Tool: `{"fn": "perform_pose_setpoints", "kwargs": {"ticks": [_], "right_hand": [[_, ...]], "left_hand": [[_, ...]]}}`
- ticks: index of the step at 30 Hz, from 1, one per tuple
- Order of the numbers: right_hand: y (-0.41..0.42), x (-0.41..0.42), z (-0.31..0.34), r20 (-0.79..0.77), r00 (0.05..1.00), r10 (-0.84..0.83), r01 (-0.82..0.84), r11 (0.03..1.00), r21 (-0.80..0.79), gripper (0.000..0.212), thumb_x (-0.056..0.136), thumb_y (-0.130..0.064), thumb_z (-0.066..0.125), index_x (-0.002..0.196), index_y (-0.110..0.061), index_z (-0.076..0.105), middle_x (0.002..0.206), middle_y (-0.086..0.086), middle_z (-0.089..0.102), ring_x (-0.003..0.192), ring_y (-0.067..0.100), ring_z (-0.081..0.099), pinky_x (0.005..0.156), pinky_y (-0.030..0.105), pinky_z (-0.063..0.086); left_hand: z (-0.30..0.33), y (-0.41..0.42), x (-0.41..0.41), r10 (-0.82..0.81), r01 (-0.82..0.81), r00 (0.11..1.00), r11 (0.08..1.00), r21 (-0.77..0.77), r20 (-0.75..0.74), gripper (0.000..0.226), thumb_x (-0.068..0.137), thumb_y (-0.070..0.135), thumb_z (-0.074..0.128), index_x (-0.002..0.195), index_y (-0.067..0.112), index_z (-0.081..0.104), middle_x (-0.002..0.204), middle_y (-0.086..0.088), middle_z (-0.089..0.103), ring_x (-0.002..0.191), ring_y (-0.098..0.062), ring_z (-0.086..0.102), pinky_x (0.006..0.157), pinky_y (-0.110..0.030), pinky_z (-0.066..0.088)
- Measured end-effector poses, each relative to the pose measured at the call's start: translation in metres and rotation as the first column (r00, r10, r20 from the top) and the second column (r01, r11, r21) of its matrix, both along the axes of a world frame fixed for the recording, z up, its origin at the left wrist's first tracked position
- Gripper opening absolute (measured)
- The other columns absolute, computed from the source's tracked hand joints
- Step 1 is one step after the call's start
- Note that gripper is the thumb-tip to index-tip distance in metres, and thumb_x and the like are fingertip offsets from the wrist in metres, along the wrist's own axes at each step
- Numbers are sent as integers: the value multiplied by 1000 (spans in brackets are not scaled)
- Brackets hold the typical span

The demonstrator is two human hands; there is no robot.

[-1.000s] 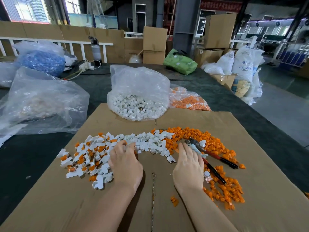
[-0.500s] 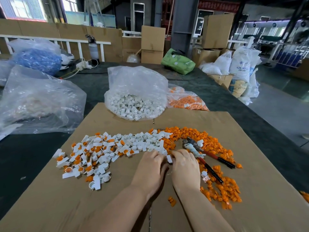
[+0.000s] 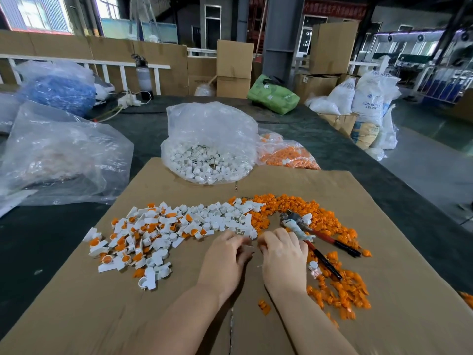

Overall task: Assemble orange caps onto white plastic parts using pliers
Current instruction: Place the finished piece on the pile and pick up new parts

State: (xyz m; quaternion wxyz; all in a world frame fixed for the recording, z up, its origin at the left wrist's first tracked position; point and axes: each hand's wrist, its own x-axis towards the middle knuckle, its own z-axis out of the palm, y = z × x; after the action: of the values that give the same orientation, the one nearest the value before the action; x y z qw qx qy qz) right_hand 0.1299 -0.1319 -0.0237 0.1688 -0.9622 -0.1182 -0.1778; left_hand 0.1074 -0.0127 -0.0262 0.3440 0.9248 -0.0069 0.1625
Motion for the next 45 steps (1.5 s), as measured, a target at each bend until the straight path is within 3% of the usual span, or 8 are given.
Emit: {"fn": "perform_pose_setpoints", "kwargs": {"ticks": [3,8,13,20,25,33,40,45], "right_hand": [[-1,-3,-1,106,994,21,-38,986,160,15,74,-2,75,75,-14,66,70,-1,63,66,24,58,67,36,43],[-3,-8,0,112,987,117,-149,925,350,5,85,-7,67,83,-12,67,72,-1,65,71,22,57,73,28,36],[-2,-13,5,119,979,166,-199,906,373,8,86,-15,67,80,-11,63,74,-3,63,72,16,55,73,29,40],[-1,-14,7,184,962,200,-253,907,338,12,82,-12,71,76,-13,61,69,-6,58,66,13,52,65,29,43],[-1,-13,5,191,959,210,-256,930,264,17,80,-12,73,70,-11,59,62,-2,57,59,17,52,62,32,44],[0,-13,3,209,952,226,-272,935,229,30,70,-2,77,58,-7,50,49,3,48,45,22,45,51,35,42],[-2,-12,1,207,945,255,-308,906,290,15,76,-15,77,70,-12,63,61,-4,58,58,15,53,59,31,45],[-3,-13,3,246,929,278,-349,879,326,22,72,-10,79,90,-12,66,74,-12,54,69,10,53,61,29,50]], "left_hand": [[1,5,0,87,-88,996,988,-124,-16,17,90,28,61,104,21,69,88,19,46,77,7,47,69,3,32],[2,10,-3,163,-193,981,876,-443,-105,5,88,26,64,90,28,68,93,10,62,87,-4,59,77,-14,44],[2,9,-4,139,-178,984,846,-502,-114,9,86,24,67,94,23,72,85,15,69,80,5,61,66,-2,41],[5,7,-7,32,-119,991,671,-732,-132,10,90,11,62,87,19,67,70,-7,70,63,-16,68,57,-19,52],[4,8,-8,0,-101,991,667,-738,-135,14,92,6,57,89,17,64,68,-1,68,64,-15,68,58,-18,53],[4,6,-11,-8,-51,995,829,-557,-103,17,89,8,62,78,21,61,62,10,64,58,2,62,55,-6,43],[5,8,-9,0,-87,991,745,-662,-131,12,92,7,57,86,17,61,67,-4,67,62,-13,67,66,-26,56],[5,10,-9,-23,-69,993,692,-719,-117,14,94,7,53,96,17,62,64,-3,67,61,-15,66,61,-22,54]]}}
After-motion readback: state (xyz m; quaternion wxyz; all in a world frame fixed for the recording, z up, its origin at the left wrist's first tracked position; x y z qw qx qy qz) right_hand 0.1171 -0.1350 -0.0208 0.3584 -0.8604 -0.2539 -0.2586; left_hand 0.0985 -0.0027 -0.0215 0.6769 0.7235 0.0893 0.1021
